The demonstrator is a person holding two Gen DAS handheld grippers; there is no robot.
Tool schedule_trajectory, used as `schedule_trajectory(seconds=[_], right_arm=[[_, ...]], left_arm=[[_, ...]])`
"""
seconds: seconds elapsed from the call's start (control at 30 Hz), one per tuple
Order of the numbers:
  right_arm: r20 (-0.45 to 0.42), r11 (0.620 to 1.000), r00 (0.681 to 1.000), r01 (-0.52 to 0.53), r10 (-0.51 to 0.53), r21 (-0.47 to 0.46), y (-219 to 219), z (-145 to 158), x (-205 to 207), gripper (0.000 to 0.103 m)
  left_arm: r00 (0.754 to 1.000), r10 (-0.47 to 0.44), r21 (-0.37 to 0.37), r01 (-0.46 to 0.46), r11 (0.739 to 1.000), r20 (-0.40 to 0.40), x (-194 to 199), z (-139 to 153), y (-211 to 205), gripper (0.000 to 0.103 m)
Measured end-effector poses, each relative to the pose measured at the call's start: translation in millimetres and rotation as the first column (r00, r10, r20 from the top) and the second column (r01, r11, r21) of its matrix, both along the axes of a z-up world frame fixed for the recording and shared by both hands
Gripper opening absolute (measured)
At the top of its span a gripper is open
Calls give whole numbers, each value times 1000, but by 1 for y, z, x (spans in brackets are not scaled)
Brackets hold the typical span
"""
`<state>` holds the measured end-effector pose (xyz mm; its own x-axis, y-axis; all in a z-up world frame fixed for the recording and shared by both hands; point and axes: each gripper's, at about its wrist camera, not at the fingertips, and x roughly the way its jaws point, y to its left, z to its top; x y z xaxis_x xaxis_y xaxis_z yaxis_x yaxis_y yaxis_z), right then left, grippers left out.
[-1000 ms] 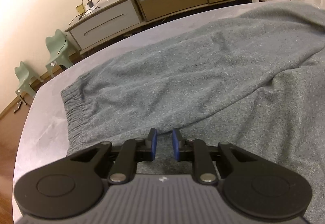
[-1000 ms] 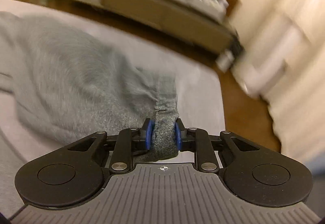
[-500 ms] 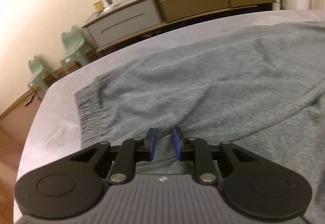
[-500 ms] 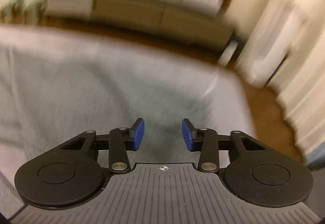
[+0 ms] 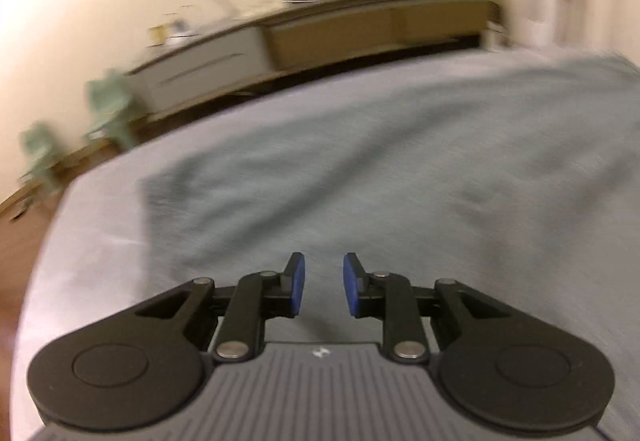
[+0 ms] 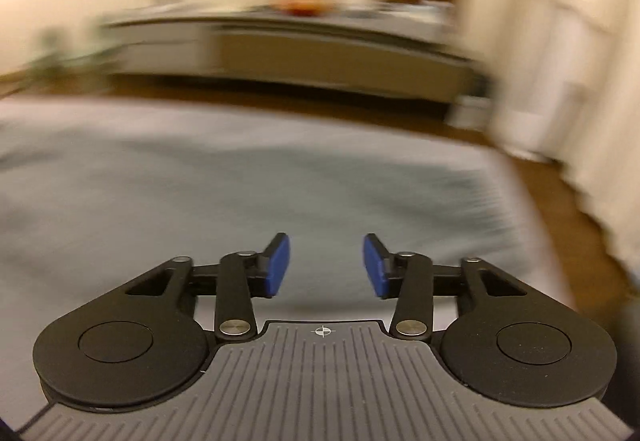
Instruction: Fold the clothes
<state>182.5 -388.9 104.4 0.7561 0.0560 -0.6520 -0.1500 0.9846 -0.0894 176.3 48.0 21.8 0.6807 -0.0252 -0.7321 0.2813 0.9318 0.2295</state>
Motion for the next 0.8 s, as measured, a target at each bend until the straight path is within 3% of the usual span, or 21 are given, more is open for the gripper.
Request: schedule_trajectory(seconds=[0.07, 0.13, 0.2, 0.33, 0.43, 0.5, 0.57, 0.63, 0.7, 0.8], right_arm=[[-74, 983, 981, -173, 177, 52, 50, -17, -31, 53], [-161, 952, 939, -301, 305, 45, 98, -41, -61, 53], [-184, 945, 928, -327, 323, 11, 112, -53, -80, 52], [-218, 941, 916, -338, 337, 33, 100, -59, -98, 52], [-213, 926, 902, -373, 375, 53, 100, -43, -125, 53], [-182, 923, 904, -378, 386, 76, 91, -36, -120, 50], [-97, 964, 962, -246, 255, 99, 58, -19, -108, 51], [-44, 990, 996, -72, 78, 121, 10, -5, -101, 52], [-62, 985, 991, 124, -117, 124, -43, -3, -88, 52], [-154, 951, 943, 307, -297, 48, -103, -20, -76, 51]], left_arm=[[998, -54, 58, 56, 997, -36, -25, -18, -21, 23], [997, -53, 99, 57, 993, -50, -46, -31, -29, 17], [998, -50, 143, 54, 988, -32, -69, -37, -35, 12], [999, -37, 138, 40, 990, -22, -110, -38, -22, 9], [1000, 22, 98, -23, 995, 11, -120, -30, 4, 14], [996, 75, 65, -78, 995, 38, -122, -24, 24, 18], [990, 129, 31, -131, 991, 62, -125, -17, 44, 21], [974, 221, 10, -222, 975, 41, -120, -18, 70, 21], [954, 301, 26, -301, 953, 10, -118, -27, 92, 22], [935, 354, 42, -354, 934, 3, -117, -31, 104, 22]])
